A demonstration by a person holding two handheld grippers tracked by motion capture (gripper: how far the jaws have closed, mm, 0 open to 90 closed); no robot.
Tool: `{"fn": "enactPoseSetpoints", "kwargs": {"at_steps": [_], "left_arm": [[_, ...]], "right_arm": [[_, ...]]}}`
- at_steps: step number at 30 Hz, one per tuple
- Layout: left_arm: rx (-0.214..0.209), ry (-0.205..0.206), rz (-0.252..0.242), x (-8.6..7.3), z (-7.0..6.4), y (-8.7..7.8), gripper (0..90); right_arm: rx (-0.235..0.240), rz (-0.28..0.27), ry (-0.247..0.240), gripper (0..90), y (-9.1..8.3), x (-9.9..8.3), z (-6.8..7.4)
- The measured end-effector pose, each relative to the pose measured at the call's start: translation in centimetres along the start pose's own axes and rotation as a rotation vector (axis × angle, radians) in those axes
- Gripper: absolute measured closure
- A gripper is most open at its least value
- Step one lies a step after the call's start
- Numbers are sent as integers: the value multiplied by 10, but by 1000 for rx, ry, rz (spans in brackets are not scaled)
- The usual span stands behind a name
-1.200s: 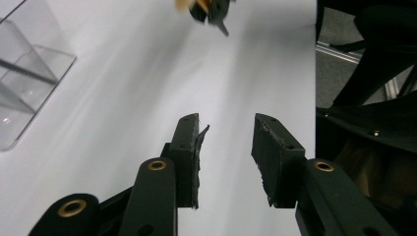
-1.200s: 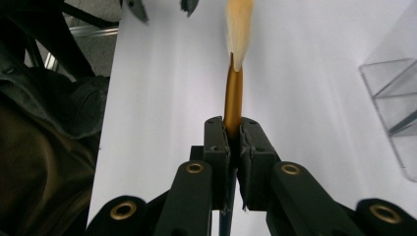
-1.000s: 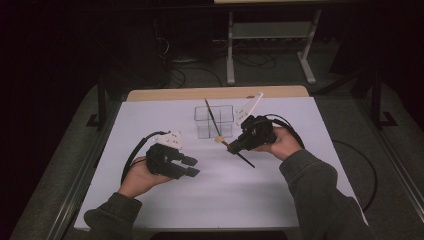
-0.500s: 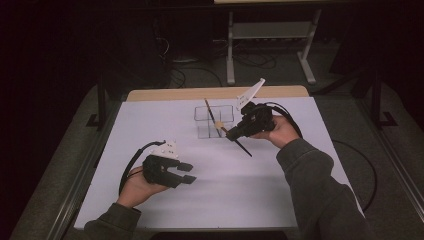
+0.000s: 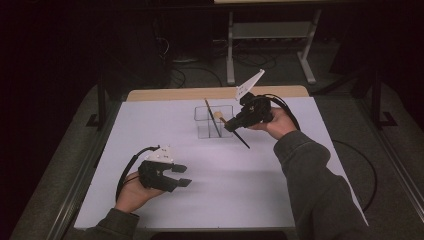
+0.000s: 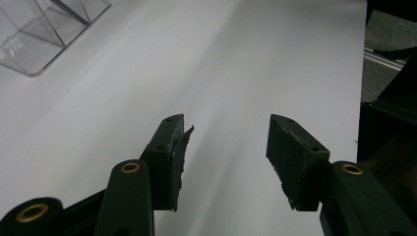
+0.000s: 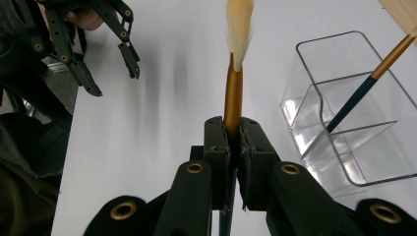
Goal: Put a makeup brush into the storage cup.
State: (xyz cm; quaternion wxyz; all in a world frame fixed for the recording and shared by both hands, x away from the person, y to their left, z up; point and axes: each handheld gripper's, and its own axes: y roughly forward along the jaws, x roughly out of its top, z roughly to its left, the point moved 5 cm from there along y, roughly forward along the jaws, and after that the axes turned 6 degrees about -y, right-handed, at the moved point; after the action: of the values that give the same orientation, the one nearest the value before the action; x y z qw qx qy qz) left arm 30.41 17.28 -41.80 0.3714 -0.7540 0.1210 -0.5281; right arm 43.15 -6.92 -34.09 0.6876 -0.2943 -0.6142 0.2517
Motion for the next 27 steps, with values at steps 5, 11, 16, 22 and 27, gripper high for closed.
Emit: {"fn": "enactPoseSetpoints", "kwargs": {"at_steps": [5, 11, 16, 22, 27], "left_arm": [[12, -7, -11, -2, 3, -3, 472], [18, -4, -2, -5, 3, -1, 465], [16, -7, -8, -6, 4, -2, 460], [12, -15, -5, -6, 3, -1, 458], [5, 1, 5, -5, 2, 1, 457]], "right_arm": [[-14, -9, -13, 828, -1, 6, -8], [-24, -6, -3, 828, -3, 14, -16], [-38, -3, 2, 828, -3, 21, -26], [-49, -6, 4, 828, 2, 32, -36], [-55, -2, 5, 828, 6, 38, -44]]}}
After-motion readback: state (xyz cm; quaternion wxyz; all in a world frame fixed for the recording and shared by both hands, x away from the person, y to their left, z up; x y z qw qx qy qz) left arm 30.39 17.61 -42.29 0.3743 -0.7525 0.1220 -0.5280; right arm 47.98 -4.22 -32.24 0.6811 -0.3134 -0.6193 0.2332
